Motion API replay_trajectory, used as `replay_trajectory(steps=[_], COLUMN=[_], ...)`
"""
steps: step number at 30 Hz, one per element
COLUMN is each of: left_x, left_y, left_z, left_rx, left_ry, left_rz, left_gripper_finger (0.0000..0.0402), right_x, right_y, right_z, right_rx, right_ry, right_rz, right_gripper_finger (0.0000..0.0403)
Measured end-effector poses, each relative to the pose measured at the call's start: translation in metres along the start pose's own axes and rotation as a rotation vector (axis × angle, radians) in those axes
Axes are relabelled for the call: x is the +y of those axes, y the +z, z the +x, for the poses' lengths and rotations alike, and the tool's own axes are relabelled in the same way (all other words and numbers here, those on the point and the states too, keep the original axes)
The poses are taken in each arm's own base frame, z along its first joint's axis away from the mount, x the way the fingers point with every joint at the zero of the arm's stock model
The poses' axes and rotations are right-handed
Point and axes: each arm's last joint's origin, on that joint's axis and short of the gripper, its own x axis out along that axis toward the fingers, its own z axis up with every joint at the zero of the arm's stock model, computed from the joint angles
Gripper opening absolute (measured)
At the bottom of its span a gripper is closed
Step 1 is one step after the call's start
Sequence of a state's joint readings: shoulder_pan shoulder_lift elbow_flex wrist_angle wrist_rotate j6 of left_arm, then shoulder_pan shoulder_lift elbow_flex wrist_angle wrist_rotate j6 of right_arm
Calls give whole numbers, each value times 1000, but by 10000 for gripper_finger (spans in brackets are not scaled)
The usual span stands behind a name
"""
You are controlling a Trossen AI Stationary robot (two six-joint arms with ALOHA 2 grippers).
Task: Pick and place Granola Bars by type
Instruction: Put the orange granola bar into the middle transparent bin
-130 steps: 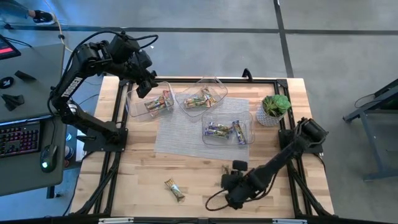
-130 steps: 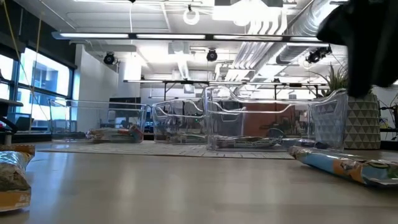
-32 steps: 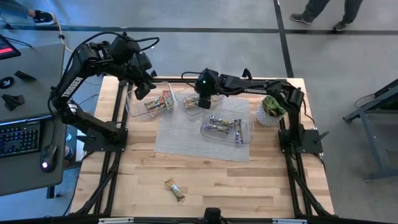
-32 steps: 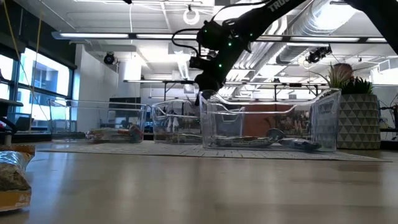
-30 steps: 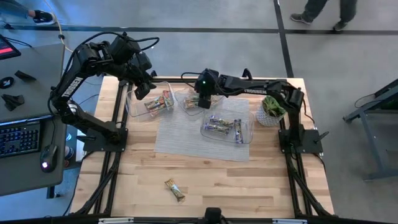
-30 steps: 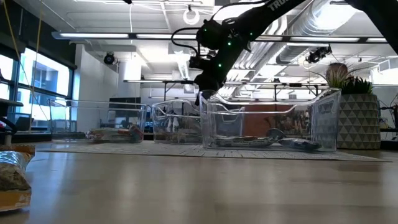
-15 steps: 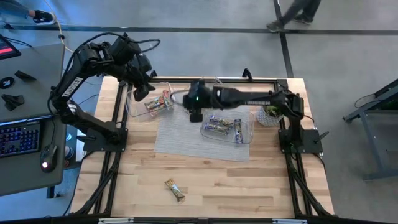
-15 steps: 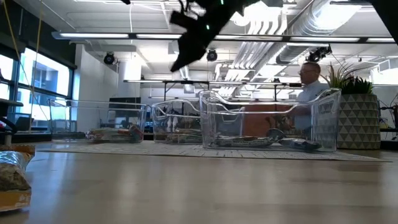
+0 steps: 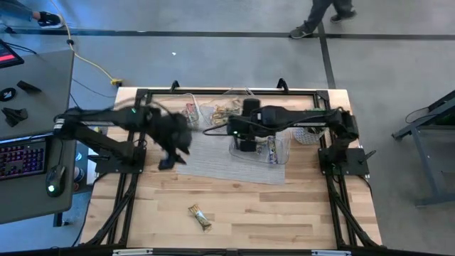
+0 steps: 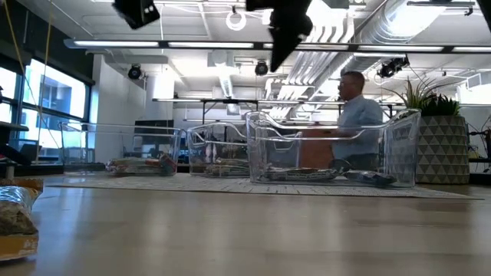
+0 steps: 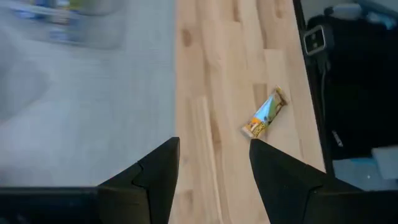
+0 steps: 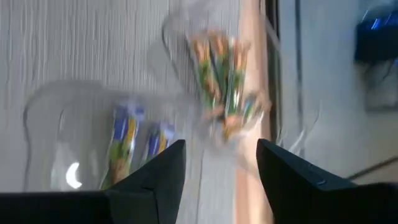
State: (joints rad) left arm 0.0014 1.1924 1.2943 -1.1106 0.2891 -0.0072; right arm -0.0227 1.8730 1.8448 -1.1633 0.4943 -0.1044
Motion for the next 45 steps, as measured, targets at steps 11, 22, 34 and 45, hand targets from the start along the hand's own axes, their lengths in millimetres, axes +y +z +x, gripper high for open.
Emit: replay_trajectory(steps=[11, 22, 34, 45], left_x=[-31, -40, -33, -60], left_y=[-52, -82, -81, -77], left_z=[113, 152, 158, 185], left_rx=[-10, -36, -73, -131], left_ry=[-173, -236, -36, -274], left_rz=[217, 157, 113, 458], left_gripper_finger=[190, 190, 190, 190], right_x=[21, 74, 101, 101], right_y=[-67, -115, -143, -143], right_z=[-35, -16, 11, 10], right_rx=[-78, -581, -904, -922], right_ry=[-75, 58, 158, 143], right_rz=[243, 505, 586, 563], right_gripper_finger=[181, 181, 181, 181])
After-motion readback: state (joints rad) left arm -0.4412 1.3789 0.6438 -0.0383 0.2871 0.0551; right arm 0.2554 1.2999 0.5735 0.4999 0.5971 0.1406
